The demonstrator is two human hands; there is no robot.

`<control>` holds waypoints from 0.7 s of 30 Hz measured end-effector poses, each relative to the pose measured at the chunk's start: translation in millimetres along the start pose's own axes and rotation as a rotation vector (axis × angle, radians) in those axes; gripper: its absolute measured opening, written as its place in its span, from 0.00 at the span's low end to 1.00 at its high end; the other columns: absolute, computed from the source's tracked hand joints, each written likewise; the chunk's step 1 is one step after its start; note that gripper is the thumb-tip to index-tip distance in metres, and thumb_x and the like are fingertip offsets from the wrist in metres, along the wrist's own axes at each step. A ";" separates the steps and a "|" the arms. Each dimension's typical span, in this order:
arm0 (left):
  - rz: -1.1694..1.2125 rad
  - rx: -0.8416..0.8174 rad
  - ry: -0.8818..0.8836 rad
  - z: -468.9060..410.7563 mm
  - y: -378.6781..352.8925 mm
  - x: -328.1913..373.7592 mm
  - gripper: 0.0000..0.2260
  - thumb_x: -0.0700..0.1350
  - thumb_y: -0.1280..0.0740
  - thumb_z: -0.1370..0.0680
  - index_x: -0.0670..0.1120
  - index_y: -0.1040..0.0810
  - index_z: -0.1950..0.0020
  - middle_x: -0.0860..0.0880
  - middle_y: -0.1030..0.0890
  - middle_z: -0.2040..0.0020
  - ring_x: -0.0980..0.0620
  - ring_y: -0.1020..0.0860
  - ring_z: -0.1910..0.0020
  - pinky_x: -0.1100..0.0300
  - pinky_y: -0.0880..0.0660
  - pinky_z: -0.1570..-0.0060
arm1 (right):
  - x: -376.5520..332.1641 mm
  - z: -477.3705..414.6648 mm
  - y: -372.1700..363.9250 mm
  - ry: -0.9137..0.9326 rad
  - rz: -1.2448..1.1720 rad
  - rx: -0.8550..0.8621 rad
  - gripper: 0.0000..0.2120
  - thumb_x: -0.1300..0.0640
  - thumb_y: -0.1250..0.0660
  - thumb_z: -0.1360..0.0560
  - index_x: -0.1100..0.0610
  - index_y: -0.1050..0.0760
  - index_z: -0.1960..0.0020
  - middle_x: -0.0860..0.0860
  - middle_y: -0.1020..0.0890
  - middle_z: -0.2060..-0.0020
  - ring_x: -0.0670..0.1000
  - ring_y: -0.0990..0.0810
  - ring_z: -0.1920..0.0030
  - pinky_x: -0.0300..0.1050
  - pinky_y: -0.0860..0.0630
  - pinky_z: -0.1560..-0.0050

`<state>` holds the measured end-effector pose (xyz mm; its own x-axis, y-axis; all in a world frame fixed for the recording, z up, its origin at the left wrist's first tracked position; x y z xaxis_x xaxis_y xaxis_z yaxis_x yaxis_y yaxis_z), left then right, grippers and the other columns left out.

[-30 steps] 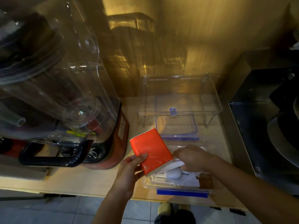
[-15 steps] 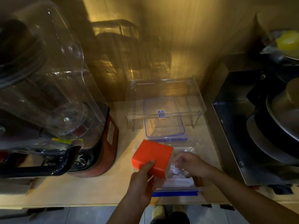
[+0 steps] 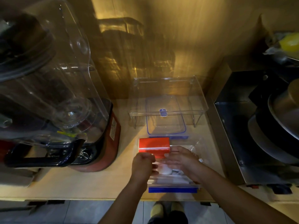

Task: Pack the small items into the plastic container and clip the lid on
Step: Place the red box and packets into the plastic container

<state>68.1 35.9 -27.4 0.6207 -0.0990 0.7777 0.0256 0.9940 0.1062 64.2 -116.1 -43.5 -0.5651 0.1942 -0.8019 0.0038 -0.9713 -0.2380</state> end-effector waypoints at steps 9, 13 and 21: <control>-1.185 0.130 -0.876 -6.8 -11.3 59.7 0.26 0.49 0.31 0.28 0.47 0.35 0.32 0.46 0.29 0.34 0.46 0.34 0.34 0.52 0.38 0.37 | -17.7 -13.0 7.1 0.175 0.575 0.108 0.13 0.59 0.25 0.32 0.48 0.27 0.55 0.42 0.21 0.61 0.45 0.22 0.58 0.28 0.28 0.64; -1.344 0.034 -0.920 -22.9 -27.2 55.7 0.27 0.52 0.36 0.25 0.49 0.41 0.28 0.49 0.33 0.29 0.48 0.40 0.29 0.51 0.48 0.31 | -7.9 -16.4 12.5 0.176 1.232 0.156 0.09 0.50 0.30 0.30 0.55 0.21 0.55 0.51 0.18 0.53 0.50 0.21 0.51 0.41 0.29 0.52; -1.437 0.000 -0.960 -27.8 -41.2 56.6 0.28 0.53 0.34 0.26 0.50 0.39 0.29 0.48 0.31 0.30 0.47 0.35 0.31 0.45 0.49 0.30 | 29.2 -30.1 -15.3 0.202 1.619 0.015 0.32 0.35 0.37 0.30 0.47 0.36 0.30 0.51 0.30 0.32 0.56 0.36 0.34 0.52 0.42 0.34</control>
<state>124.0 -9.4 -5.0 -0.5482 -0.8260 0.1308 0.0963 0.0931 0.9910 72.5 -91.4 -79.8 0.1319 -0.9592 -0.2499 0.4441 -0.1682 0.8800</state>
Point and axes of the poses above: each hand's wrist, its own z-axis away from the middle knuckle, its own y-axis out of the back of the hand, x = y × z, the point moved 9 cm from there along -z, towards the middle knuckle
